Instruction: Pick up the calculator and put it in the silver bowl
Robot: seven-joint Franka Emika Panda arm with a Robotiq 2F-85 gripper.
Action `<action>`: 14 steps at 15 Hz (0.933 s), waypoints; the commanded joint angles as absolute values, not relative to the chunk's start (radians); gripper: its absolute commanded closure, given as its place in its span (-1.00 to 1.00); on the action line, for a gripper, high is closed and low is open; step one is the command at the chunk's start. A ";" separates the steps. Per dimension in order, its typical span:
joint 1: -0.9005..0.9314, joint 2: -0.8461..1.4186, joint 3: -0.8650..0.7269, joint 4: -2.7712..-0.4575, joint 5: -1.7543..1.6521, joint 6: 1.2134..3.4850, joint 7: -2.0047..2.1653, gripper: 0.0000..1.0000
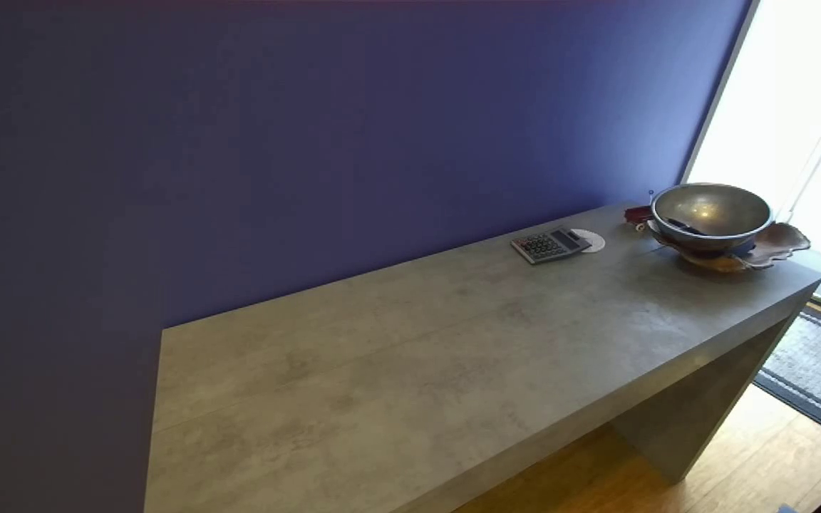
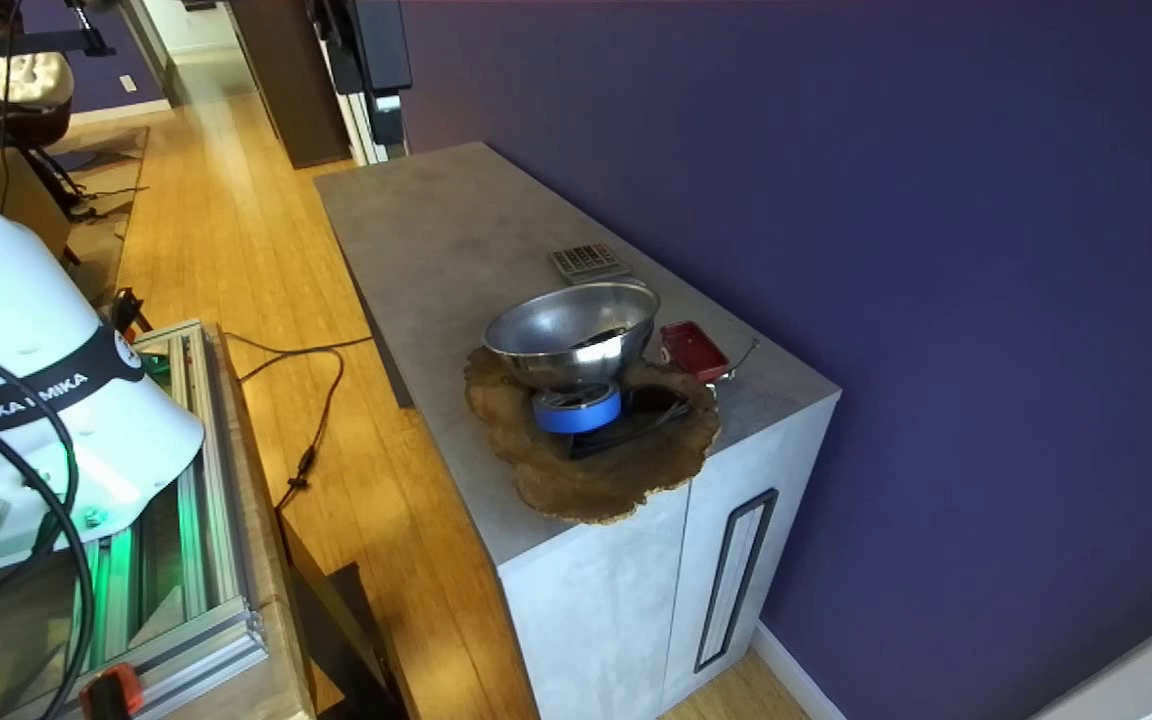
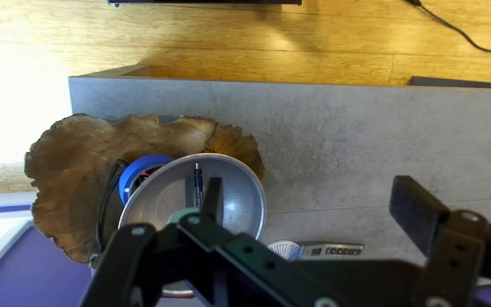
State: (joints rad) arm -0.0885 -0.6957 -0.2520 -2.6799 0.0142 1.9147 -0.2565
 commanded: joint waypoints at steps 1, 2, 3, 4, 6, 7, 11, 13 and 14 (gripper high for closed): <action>-0.052 -0.651 -0.228 -2.666 0.071 1.953 -0.263 -1.00; -0.028 -0.611 -0.194 -2.656 0.098 1.989 -0.225 -1.00; 0.012 -0.562 -0.162 -2.646 0.152 2.060 -0.189 -1.00; 0.017 -0.522 -0.122 -2.637 0.166 2.135 -0.132 -1.00; 0.039 -0.417 -0.044 -2.601 0.176 2.275 -0.026 -1.00; 0.025 -0.350 0.011 -2.578 0.141 2.351 0.069 -1.00; -0.032 -0.105 0.103 -2.467 0.031 2.477 0.368 -1.00; 0.009 -0.195 0.080 -2.538 0.069 2.468 0.285 -1.00; 0.010 -0.178 0.078 -2.532 0.069 2.469 0.281 -1.00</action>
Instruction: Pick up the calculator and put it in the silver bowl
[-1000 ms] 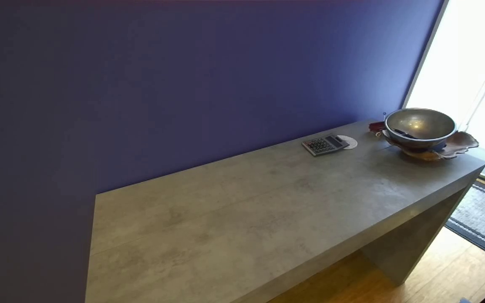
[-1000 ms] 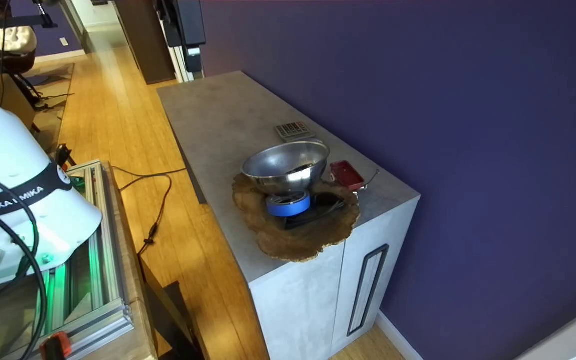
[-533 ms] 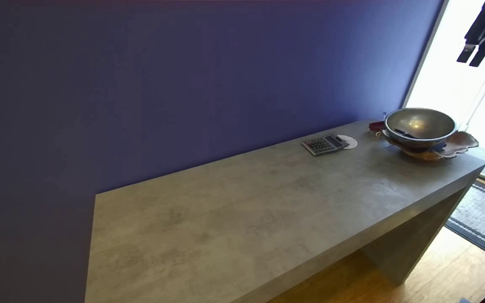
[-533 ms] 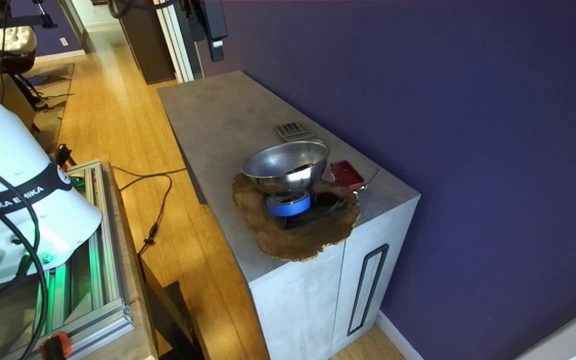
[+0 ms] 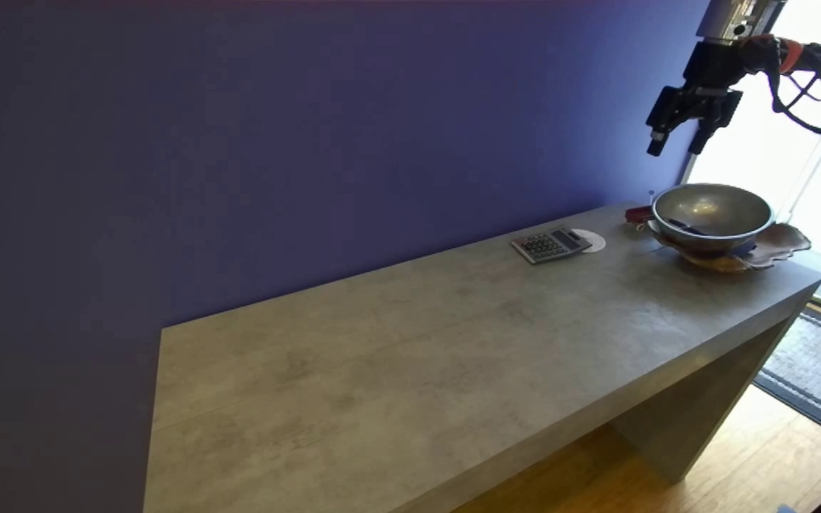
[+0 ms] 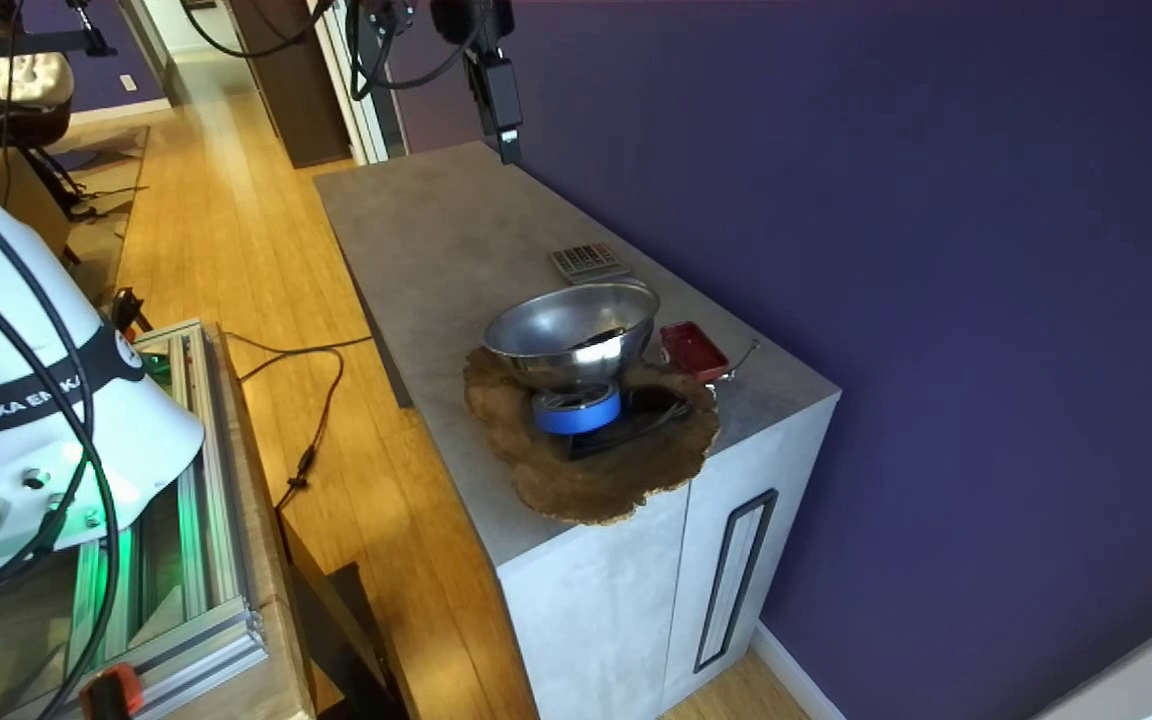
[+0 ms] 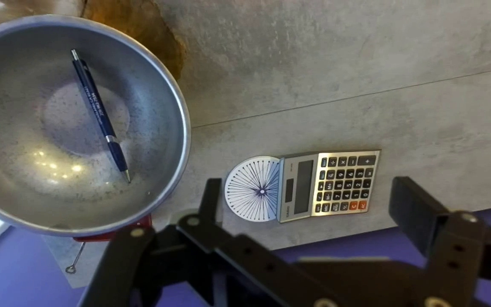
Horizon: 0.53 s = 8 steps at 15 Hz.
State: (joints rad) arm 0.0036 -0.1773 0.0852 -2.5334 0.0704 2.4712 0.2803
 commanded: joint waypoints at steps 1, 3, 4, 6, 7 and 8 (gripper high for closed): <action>0.010 -0.179 0.077 -2.532 0.069 2.469 0.279 -1.00; 0.009 -0.201 0.078 -2.537 0.069 2.467 0.279 -1.00; 0.009 -0.209 0.079 -2.537 0.069 2.465 0.279 -1.00; 0.046 -0.147 0.021 -2.520 0.273 2.548 0.153 -1.00; 0.084 -0.120 -0.024 -2.505 0.358 2.555 0.097 -1.00; 0.135 -0.101 -0.081 -2.485 0.439 2.543 0.031 -1.00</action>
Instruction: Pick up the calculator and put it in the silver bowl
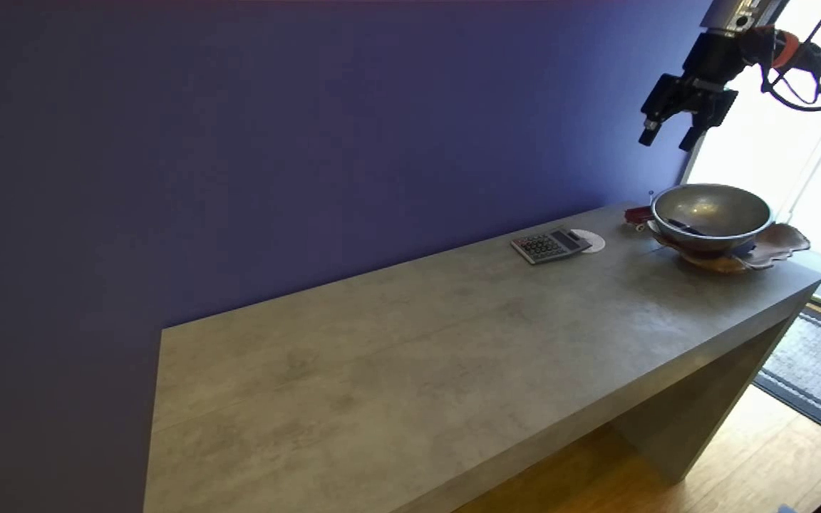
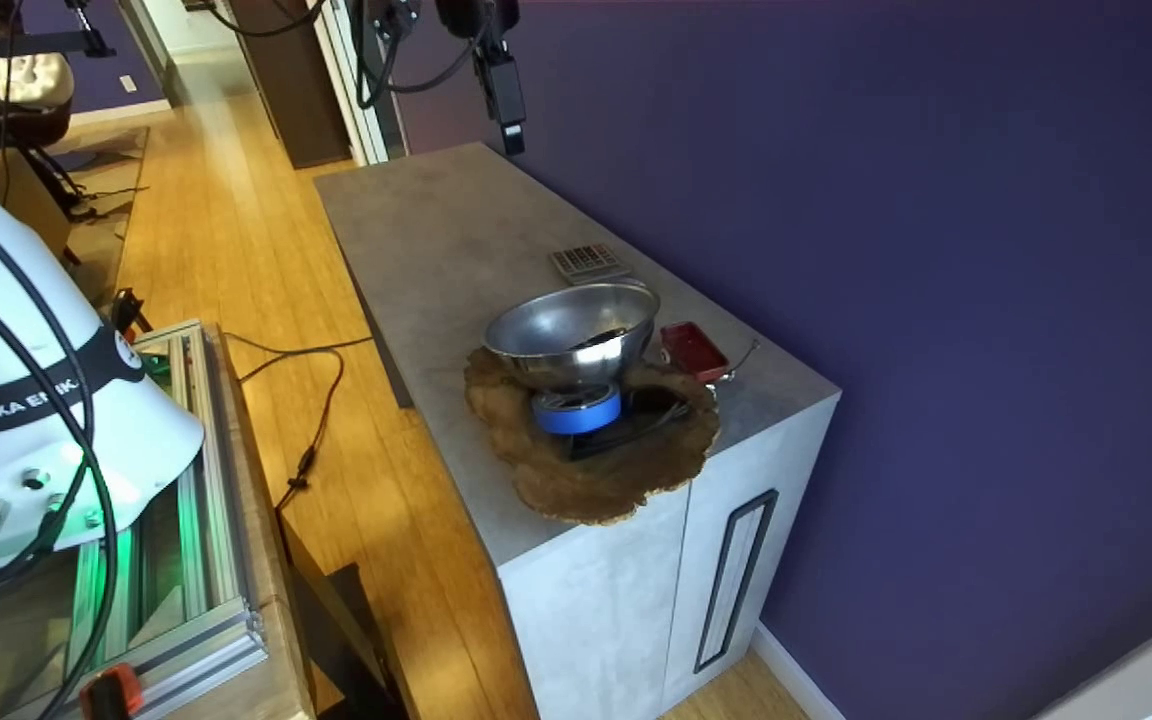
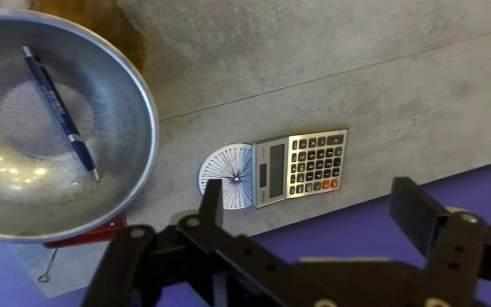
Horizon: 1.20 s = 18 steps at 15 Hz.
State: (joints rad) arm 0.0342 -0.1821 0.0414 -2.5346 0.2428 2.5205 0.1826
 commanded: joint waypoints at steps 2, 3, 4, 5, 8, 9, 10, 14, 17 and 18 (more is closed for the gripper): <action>0.213 -0.075 -0.184 -2.447 0.601 2.503 -0.125 -1.00; 0.233 -0.062 -0.226 -2.434 0.683 2.476 -0.211 -1.00; 0.240 -0.042 -0.252 -2.412 0.765 2.444 -0.288 -1.00; 0.243 -0.018 -0.277 -2.393 0.845 2.412 -0.365 -1.00; 0.130 -0.020 -0.180 -2.412 0.883 2.394 -0.387 -1.00; 0.112 0.002 -0.176 -2.404 0.898 2.385 -0.414 -1.00; 0.091 0.009 -0.158 -2.403 0.895 2.386 -0.413 -1.00; 0.081 0.000 -0.131 -2.403 0.896 2.387 -0.405 -1.00; 0.049 0.112 -0.100 -2.351 0.961 2.393 -0.471 -1.00; 0.036 0.146 -0.089 -2.332 0.973 2.384 -0.508 -1.00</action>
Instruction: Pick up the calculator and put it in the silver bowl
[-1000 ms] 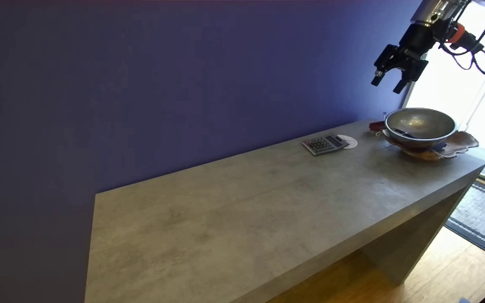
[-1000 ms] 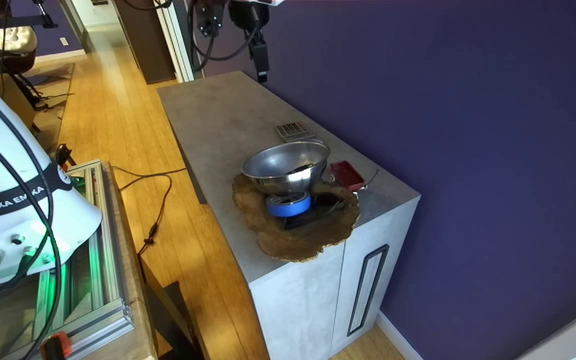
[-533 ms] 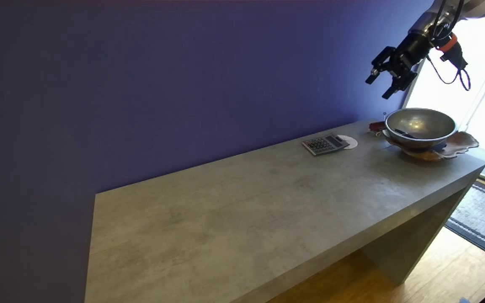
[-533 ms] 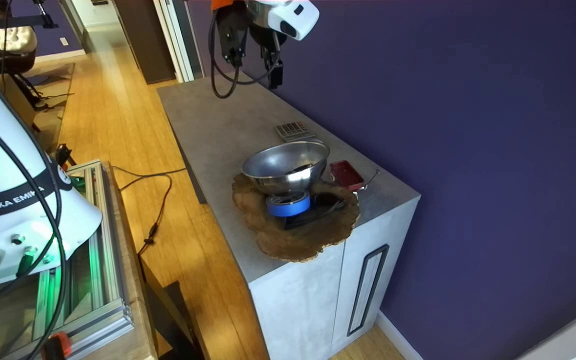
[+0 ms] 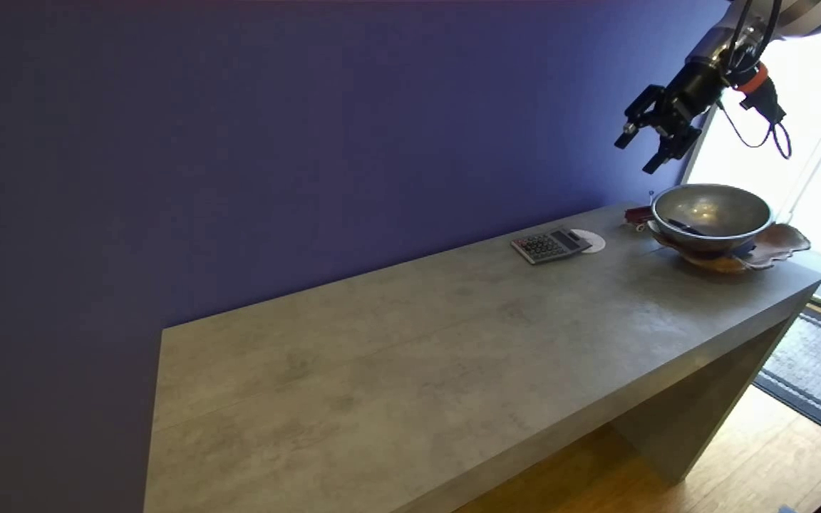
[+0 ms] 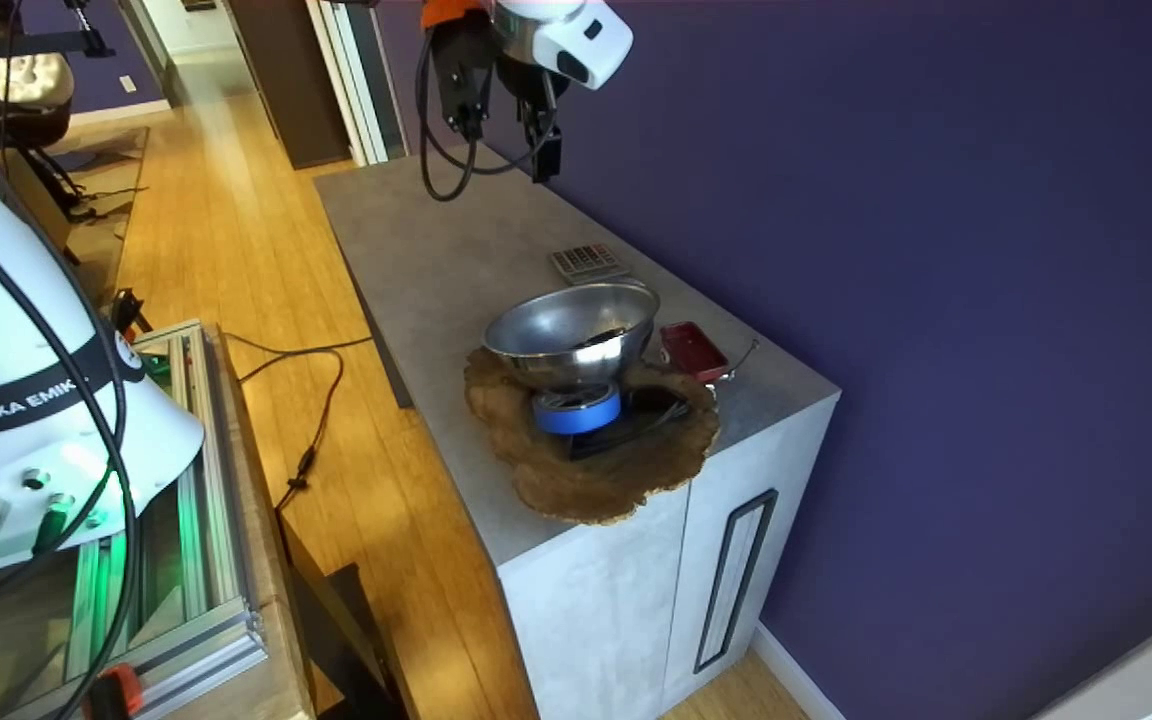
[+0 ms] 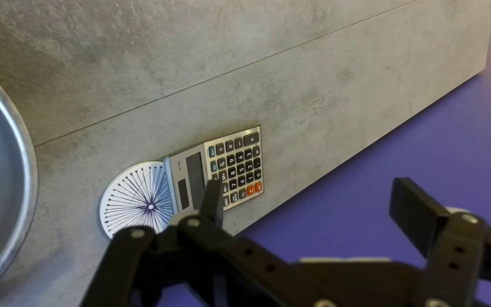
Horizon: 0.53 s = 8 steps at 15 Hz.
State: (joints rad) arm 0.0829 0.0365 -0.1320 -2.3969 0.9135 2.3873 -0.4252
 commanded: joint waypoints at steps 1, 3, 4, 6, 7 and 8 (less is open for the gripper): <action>0.027 0.190 -0.076 -2.311 0.968 2.405 -0.527 -1.00; 0.006 0.253 -0.049 -2.269 0.961 2.385 -0.577 -1.00; 0.000 0.287 -0.034 -2.246 0.949 2.399 -0.592 -1.00; -0.008 0.367 -0.013 -2.184 0.915 2.419 -0.593 -1.00; -0.009 0.401 -0.006 -2.158 0.892 2.421 -0.582 -1.00; -0.009 0.430 0.001 -2.141 0.876 2.436 -0.577 -1.00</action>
